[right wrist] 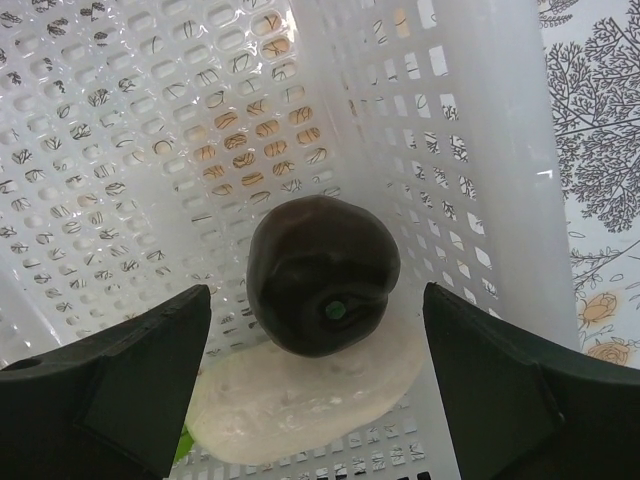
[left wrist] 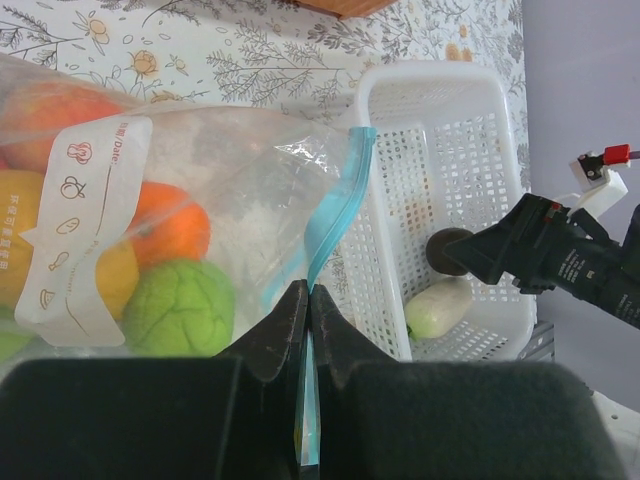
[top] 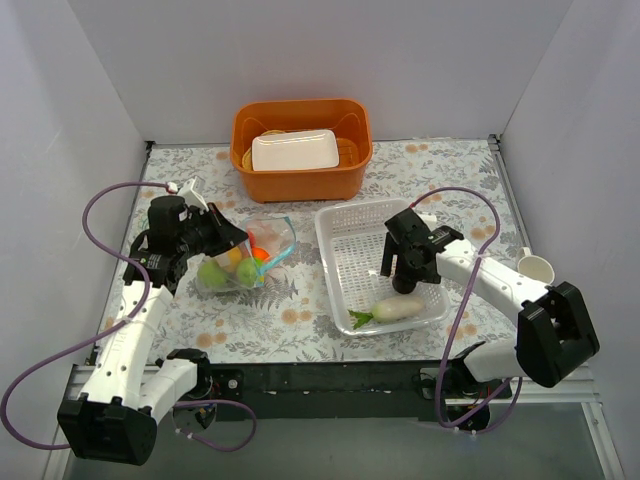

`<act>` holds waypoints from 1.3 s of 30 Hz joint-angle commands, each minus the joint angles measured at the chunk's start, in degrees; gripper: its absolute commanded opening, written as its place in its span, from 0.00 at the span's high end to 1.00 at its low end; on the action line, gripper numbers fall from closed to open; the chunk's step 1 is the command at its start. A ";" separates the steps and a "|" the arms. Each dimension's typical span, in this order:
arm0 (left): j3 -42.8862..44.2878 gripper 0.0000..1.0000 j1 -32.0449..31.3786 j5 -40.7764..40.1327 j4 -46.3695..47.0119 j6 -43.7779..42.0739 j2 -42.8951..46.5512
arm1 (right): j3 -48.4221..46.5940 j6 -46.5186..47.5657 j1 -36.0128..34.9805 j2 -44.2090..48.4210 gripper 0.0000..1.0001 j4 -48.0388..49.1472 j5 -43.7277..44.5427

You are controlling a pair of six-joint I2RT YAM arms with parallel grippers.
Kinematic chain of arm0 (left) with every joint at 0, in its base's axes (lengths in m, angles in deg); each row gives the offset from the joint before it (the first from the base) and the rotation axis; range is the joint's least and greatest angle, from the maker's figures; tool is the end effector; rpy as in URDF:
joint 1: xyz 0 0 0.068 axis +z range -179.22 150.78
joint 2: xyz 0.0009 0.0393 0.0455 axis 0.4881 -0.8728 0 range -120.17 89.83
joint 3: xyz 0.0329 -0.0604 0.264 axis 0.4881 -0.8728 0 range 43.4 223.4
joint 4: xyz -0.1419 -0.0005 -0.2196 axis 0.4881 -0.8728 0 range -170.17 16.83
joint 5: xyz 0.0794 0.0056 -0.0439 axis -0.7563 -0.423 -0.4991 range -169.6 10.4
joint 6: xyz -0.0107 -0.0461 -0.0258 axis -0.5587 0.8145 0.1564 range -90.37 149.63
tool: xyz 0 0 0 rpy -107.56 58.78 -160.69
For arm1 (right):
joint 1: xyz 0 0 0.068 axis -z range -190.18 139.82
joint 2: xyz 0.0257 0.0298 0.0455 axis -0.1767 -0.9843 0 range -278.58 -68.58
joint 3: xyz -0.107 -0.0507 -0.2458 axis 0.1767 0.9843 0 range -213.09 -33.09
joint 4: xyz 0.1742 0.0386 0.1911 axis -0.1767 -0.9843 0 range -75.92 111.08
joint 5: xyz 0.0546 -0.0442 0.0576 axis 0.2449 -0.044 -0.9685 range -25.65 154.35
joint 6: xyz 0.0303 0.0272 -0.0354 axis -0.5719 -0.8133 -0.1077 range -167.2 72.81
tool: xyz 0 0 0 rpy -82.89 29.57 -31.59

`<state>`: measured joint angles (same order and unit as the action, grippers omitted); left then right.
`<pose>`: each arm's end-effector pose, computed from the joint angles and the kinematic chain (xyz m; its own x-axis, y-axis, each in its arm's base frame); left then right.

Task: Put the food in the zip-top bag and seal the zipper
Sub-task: Pick up the fake fruit from the bin.

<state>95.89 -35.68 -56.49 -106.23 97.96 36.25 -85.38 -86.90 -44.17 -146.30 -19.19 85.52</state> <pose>0.1949 -0.0361 0.3214 -0.6021 -0.7920 -0.1007 -0.3611 0.3826 -0.8504 0.2186 0.1318 0.2228 -0.8357 0.1549 -0.5268 0.1763 0.9843 0.0097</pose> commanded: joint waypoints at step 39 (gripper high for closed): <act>-1.42 1.00 0.22 3.25 2.48 -0.66 0.32 | -2.11 4.11 0.25 0.10 0.66 6.07 -9.47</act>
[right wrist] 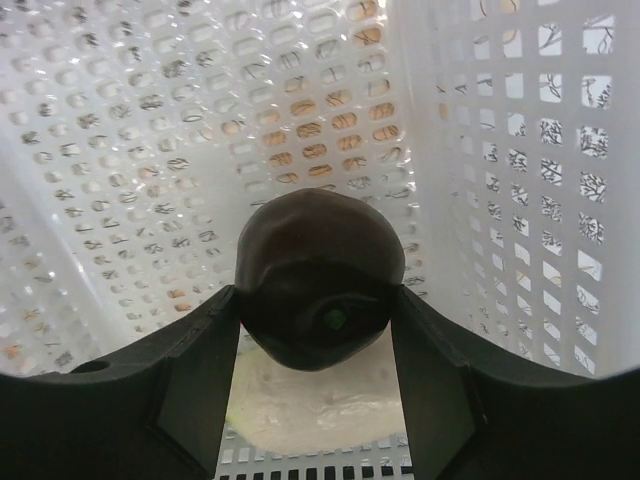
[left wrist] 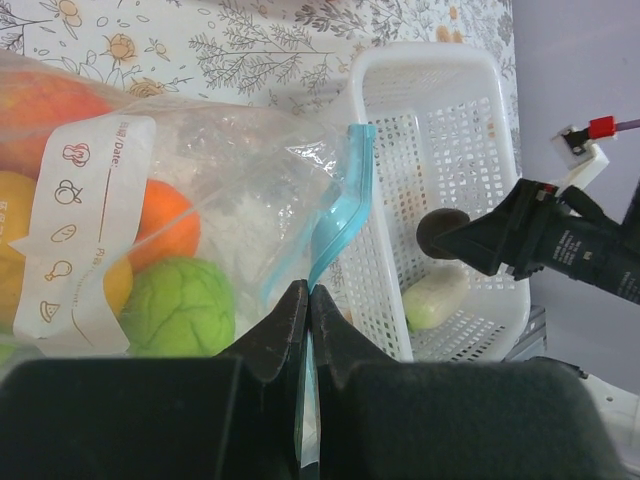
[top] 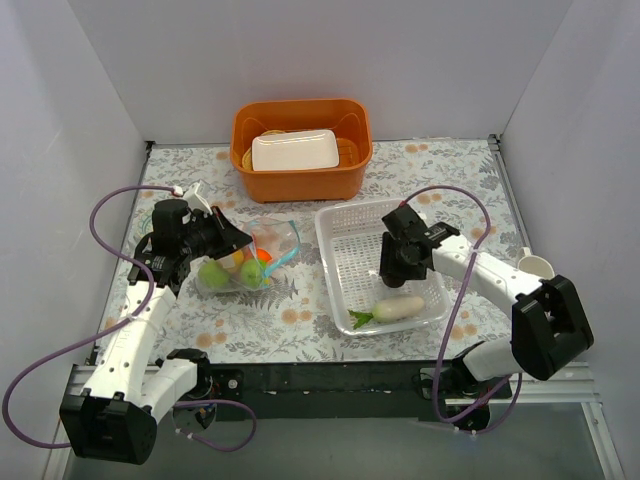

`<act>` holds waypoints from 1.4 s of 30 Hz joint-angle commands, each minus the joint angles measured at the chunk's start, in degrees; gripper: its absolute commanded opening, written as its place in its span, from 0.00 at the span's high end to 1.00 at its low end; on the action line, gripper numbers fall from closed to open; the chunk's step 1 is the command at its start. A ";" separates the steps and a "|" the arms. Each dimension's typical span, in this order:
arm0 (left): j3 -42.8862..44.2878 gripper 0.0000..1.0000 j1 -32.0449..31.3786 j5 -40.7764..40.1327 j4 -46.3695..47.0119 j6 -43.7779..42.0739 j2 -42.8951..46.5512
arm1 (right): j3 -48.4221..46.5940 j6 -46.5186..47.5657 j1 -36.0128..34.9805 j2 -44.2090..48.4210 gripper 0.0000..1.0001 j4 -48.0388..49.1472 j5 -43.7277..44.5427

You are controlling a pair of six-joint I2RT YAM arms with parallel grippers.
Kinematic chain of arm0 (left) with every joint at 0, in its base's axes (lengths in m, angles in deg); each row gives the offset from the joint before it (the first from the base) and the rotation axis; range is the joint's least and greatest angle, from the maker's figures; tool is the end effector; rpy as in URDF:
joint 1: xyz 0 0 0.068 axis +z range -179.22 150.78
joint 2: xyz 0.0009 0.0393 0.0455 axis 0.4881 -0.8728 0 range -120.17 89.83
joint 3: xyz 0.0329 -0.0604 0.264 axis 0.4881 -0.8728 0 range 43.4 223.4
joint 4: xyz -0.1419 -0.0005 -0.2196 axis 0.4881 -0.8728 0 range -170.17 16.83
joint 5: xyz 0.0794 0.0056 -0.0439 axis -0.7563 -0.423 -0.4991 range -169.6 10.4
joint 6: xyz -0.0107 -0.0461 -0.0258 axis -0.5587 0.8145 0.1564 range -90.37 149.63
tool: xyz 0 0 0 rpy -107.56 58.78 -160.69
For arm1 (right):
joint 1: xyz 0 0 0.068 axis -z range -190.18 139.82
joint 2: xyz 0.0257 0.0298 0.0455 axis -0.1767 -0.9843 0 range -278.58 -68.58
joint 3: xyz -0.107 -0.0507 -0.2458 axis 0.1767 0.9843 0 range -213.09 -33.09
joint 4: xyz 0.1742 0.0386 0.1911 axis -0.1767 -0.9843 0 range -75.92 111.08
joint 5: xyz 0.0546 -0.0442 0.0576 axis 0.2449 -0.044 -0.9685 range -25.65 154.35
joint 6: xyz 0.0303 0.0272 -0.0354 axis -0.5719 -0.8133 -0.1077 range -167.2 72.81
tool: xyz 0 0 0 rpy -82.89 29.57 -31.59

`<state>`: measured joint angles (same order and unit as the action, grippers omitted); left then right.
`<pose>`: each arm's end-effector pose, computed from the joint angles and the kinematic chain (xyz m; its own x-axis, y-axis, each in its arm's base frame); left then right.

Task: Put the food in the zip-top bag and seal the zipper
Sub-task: Pick up the fake fruit from the bin, then place the fake fruit in the zipper food storage bag.

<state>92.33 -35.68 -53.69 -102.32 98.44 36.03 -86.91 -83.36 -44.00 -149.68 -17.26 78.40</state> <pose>0.1982 -0.0380 0.3062 -0.6309 -0.7726 -0.0716 -0.3518 0.3670 -0.8611 0.2284 0.1426 0.2165 -0.8804 0.0991 -0.4637 0.0777 0.9948 0.0652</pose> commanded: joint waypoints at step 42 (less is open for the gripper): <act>1.96 1.00 0.22 -0.86 -4.16 -1.76 0.01 | -25.97 -0.67 -16.62 -11.53 0.65 18.84 -20.20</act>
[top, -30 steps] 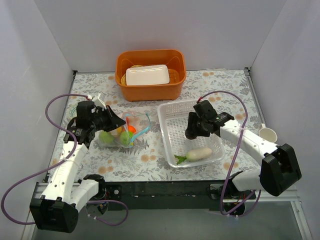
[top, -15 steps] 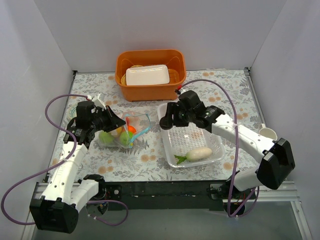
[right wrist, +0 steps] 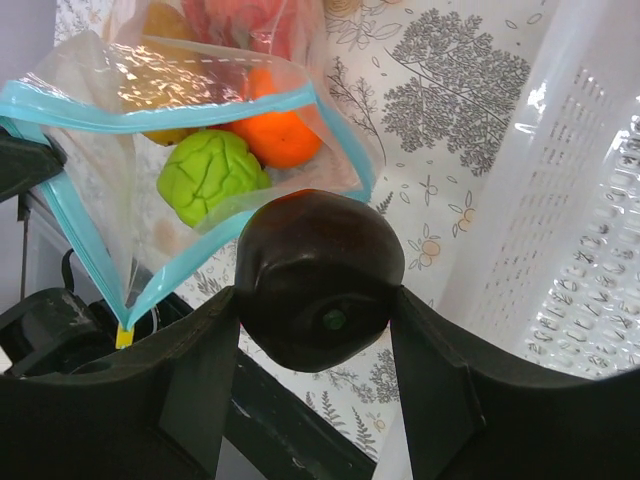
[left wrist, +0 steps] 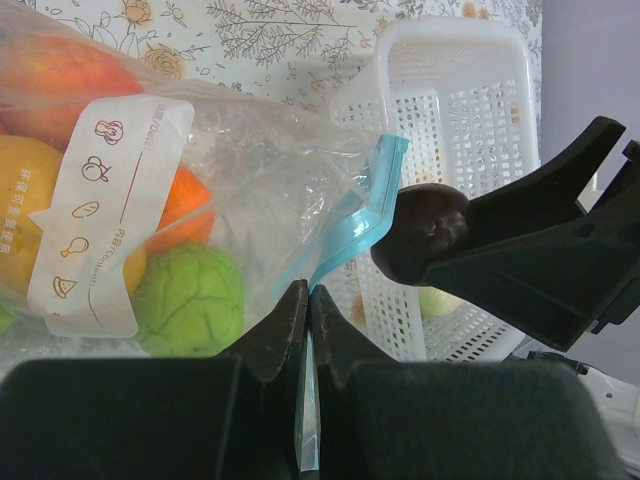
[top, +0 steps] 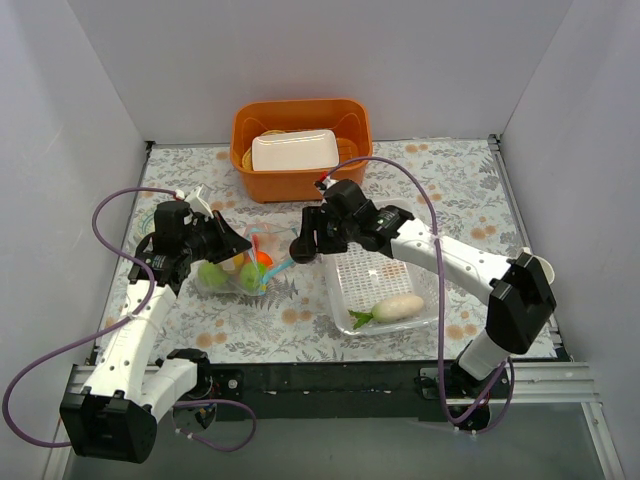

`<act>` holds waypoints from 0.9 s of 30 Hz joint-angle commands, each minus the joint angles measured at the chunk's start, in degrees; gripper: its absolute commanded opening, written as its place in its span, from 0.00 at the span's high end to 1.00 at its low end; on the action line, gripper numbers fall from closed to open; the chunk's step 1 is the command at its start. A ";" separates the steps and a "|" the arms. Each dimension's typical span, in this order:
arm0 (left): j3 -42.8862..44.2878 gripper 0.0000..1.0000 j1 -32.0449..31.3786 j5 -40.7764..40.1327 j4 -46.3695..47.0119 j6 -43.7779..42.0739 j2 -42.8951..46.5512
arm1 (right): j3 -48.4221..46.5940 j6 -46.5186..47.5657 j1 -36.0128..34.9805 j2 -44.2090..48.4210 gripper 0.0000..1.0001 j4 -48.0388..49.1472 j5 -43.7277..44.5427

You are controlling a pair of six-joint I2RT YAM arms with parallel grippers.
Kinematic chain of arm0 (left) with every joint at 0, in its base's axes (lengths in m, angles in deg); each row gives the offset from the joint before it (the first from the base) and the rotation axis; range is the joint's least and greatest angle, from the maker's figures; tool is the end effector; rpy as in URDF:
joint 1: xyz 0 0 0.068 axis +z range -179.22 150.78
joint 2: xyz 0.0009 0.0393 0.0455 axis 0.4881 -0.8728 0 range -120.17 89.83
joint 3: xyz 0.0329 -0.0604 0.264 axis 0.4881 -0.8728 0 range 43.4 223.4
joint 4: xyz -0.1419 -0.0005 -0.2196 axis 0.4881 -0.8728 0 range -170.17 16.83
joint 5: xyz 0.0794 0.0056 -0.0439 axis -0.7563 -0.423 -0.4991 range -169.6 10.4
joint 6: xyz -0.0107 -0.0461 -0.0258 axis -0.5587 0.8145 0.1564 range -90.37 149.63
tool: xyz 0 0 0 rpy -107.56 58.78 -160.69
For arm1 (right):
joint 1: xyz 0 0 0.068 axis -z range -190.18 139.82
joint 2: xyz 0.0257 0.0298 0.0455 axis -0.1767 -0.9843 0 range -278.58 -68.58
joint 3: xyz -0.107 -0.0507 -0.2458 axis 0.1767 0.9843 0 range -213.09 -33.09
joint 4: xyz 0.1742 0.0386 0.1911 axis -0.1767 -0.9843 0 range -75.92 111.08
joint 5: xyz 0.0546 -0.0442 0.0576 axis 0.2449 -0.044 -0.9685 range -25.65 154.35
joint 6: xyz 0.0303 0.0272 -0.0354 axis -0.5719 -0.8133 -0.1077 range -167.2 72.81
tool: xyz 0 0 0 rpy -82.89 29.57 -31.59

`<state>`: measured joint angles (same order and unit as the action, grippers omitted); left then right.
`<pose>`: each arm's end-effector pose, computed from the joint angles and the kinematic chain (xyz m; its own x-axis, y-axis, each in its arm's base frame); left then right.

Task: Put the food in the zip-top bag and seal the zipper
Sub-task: Place the fake fruit in the zipper food storage bag.

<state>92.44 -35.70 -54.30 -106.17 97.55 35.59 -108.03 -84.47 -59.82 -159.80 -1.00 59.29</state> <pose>0.1956 -0.0375 0.2996 -0.6348 -0.7711 -0.0504 -0.4057 0.3881 -0.8275 0.2329 0.2789 0.2984 -0.8066 -0.0177 -0.5908 -0.3964 0.7577 0.5185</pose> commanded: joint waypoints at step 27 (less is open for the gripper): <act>4.31 1.00 0.24 1.07 -0.40 0.55 0.71 | -16.02 -0.52 -4.49 -13.36 0.63 5.83 -3.38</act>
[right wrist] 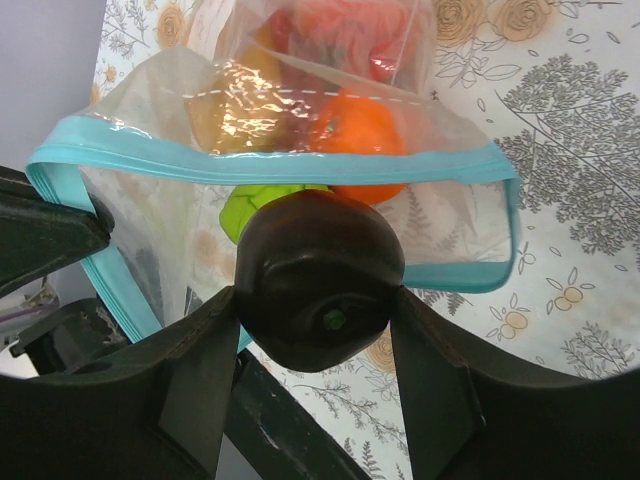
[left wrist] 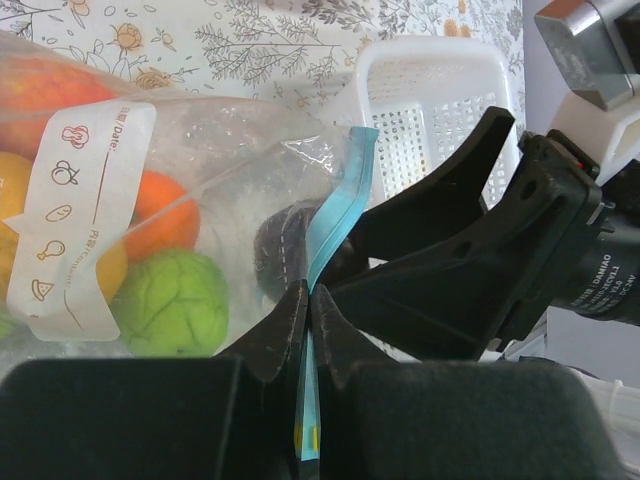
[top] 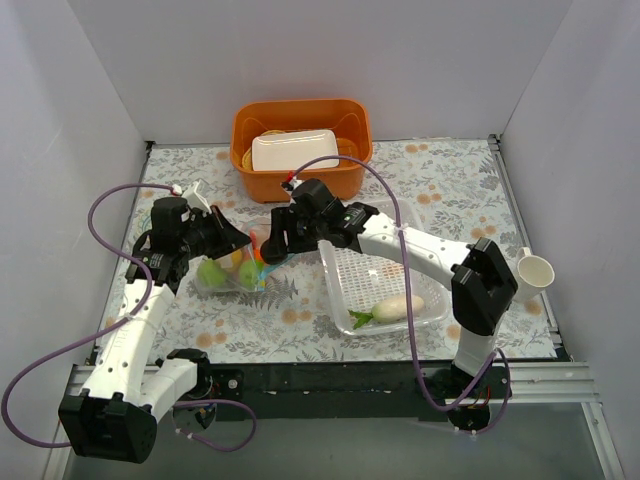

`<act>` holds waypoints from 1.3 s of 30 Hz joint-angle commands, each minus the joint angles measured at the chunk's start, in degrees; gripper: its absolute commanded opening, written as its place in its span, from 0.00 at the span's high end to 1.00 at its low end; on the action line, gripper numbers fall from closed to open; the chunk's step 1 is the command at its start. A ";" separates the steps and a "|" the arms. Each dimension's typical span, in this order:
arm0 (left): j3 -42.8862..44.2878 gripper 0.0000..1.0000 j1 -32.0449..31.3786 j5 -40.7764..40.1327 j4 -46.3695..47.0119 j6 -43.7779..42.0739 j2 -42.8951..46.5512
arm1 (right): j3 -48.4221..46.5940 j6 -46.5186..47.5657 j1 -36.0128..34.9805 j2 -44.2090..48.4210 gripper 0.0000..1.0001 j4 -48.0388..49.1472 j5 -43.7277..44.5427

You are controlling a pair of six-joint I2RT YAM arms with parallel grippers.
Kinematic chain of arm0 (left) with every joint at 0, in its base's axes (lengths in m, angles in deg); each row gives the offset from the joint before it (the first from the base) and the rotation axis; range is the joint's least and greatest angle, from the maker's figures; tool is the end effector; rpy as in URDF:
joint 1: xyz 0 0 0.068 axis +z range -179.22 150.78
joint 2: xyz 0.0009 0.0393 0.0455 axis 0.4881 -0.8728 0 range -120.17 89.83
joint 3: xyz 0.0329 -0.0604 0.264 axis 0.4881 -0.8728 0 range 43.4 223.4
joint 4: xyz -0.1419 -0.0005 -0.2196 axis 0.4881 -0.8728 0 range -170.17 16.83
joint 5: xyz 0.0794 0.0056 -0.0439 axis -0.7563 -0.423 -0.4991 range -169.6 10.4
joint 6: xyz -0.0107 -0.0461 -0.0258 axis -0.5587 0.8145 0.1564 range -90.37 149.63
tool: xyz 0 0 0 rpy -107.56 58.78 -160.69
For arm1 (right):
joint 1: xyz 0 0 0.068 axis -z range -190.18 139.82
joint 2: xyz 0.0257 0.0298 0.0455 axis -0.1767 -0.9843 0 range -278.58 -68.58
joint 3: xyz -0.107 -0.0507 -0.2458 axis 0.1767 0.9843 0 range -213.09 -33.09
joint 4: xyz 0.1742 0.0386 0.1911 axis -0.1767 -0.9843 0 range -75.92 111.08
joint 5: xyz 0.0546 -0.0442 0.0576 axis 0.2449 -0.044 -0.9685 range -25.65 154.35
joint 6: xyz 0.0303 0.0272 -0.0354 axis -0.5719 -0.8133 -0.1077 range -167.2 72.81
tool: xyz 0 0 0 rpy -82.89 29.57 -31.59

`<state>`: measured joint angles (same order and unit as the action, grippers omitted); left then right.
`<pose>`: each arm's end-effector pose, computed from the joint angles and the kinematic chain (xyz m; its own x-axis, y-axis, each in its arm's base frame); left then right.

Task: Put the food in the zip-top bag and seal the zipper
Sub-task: Place the fake fruit in the zipper food storage bag.

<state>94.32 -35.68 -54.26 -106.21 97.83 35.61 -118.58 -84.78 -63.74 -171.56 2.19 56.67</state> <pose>0.1963 -0.0375 0.3106 -0.6312 -0.7730 -0.0636 -0.3818 0.3810 -0.8421 0.2450 0.3398 0.2895 -0.8044 -0.0720 -0.5897 -0.4677 0.6888 0.5539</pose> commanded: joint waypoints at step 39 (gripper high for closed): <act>2.87 1.00 0.22 -0.91 -0.71 0.44 0.78 | 22.12 -1.26 4.78 24.14 0.02 -23.99 22.28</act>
<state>96.07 -35.68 -55.15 -106.67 99.03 35.88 -99.31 -83.62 -58.95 -148.53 -15.67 79.29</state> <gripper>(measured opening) 0.014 0.982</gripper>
